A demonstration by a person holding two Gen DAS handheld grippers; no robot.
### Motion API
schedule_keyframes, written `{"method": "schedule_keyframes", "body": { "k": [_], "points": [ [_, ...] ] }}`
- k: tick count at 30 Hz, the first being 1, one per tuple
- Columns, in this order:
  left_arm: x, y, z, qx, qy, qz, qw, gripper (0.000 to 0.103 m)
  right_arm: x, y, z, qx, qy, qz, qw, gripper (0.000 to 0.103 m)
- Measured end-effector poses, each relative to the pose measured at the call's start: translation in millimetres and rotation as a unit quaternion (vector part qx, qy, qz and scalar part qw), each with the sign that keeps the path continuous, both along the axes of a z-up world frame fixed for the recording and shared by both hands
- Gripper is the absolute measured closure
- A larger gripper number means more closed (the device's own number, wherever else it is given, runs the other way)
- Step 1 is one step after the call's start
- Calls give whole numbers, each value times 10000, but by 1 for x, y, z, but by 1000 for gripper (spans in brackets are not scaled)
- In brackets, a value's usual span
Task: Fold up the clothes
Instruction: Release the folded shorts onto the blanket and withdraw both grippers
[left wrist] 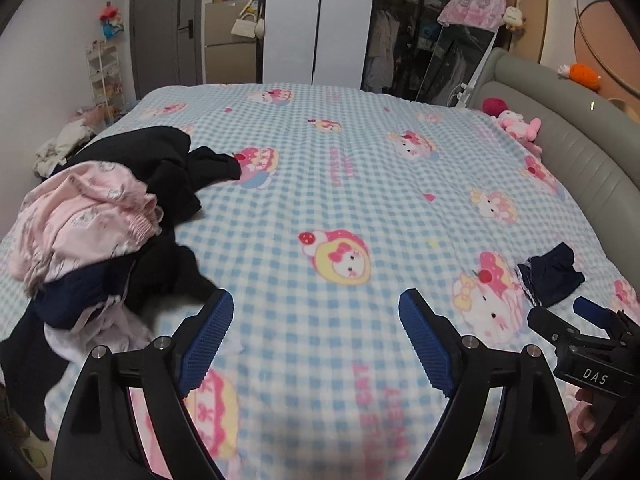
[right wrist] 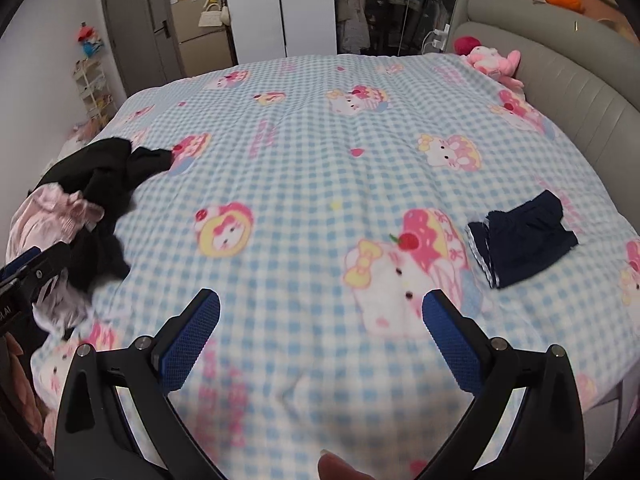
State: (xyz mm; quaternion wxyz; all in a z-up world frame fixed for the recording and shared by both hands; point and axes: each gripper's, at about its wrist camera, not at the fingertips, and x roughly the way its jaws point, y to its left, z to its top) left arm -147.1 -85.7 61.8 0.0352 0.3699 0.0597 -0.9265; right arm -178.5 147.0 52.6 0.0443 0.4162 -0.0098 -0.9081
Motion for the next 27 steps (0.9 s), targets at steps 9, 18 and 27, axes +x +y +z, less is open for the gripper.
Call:
{"method": "schedule_keyframes", "body": {
  "k": [9,18,27],
  "points": [
    [81,6,-33,391,-278,116,9988,14,85,-2,-7,135,111,1,9998,0],
    [118,25,-40,74,-348,20,9994,14,128,5,-18,-37,-47,54,10000,0],
    [132,28,-42,200,-284,146,9993,14,139,2,-26,-39,-129,73,9999,0]
  ]
}}
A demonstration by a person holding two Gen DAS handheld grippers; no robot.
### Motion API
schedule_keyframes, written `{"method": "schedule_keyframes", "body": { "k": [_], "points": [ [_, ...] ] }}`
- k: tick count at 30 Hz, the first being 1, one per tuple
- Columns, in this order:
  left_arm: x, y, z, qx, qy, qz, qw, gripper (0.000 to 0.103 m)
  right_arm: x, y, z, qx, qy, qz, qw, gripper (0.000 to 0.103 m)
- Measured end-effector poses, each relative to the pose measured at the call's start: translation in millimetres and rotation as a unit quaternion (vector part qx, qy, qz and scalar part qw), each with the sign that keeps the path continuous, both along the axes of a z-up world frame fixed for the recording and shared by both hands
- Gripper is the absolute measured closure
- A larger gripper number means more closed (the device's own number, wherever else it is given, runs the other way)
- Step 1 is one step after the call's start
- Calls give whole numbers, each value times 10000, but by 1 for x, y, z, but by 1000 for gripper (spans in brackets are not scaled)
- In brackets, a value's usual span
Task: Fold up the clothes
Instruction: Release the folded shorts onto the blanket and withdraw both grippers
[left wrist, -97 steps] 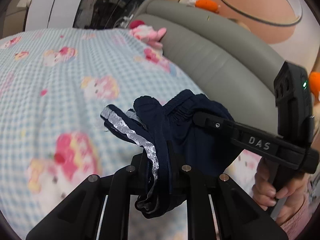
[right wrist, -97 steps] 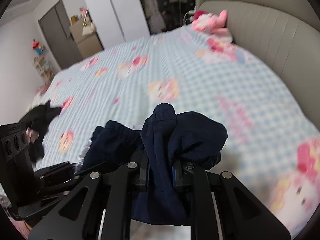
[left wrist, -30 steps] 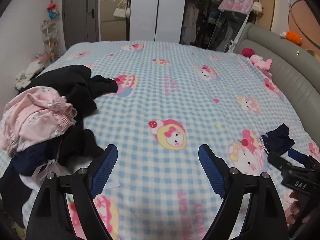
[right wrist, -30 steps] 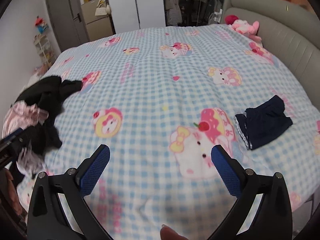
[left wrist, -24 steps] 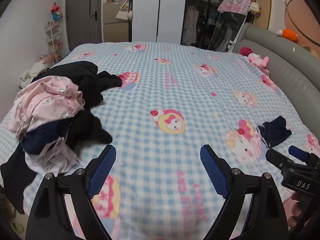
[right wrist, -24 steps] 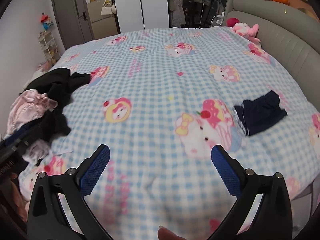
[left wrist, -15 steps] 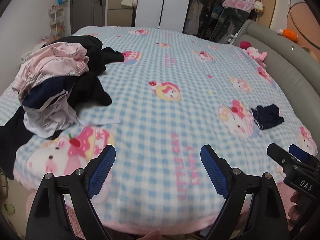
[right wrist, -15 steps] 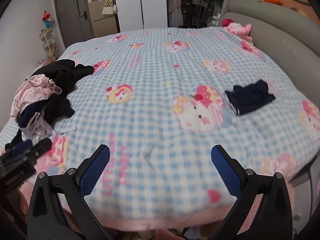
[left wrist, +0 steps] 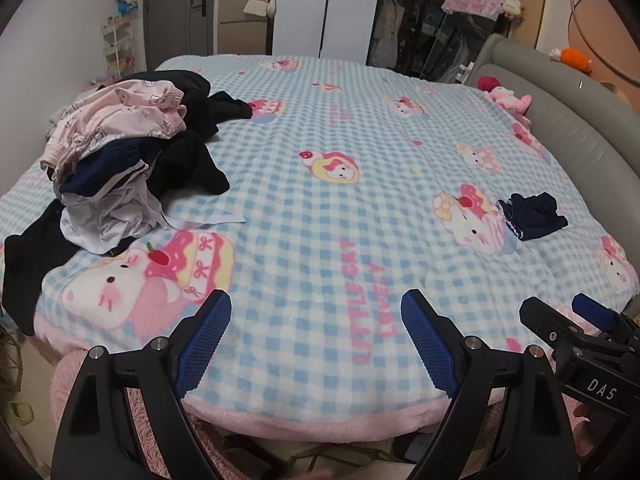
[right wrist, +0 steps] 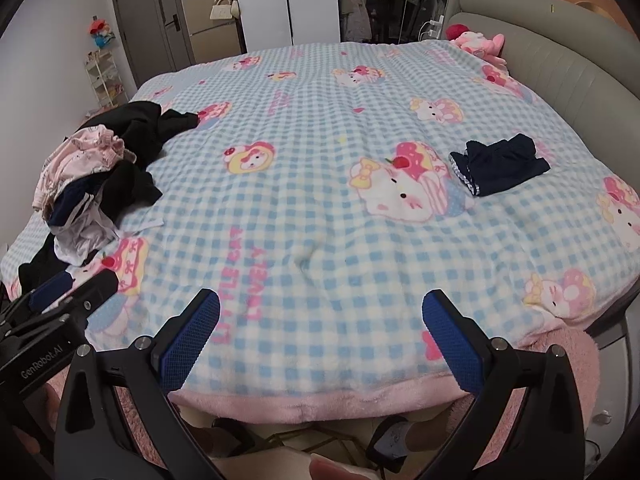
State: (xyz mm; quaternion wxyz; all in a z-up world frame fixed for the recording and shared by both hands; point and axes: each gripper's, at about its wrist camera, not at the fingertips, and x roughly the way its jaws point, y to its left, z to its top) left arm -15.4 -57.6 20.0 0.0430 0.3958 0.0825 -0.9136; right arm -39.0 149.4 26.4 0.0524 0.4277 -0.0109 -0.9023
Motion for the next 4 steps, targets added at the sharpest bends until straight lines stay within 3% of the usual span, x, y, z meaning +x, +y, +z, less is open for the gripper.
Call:
{"method": "schedule_keyframes", "body": {
  "k": [4],
  "points": [
    [4,2,0,11,20,-70,10000,14,2,-1,-2,-16,4,13,10000,0]
  ]
}}
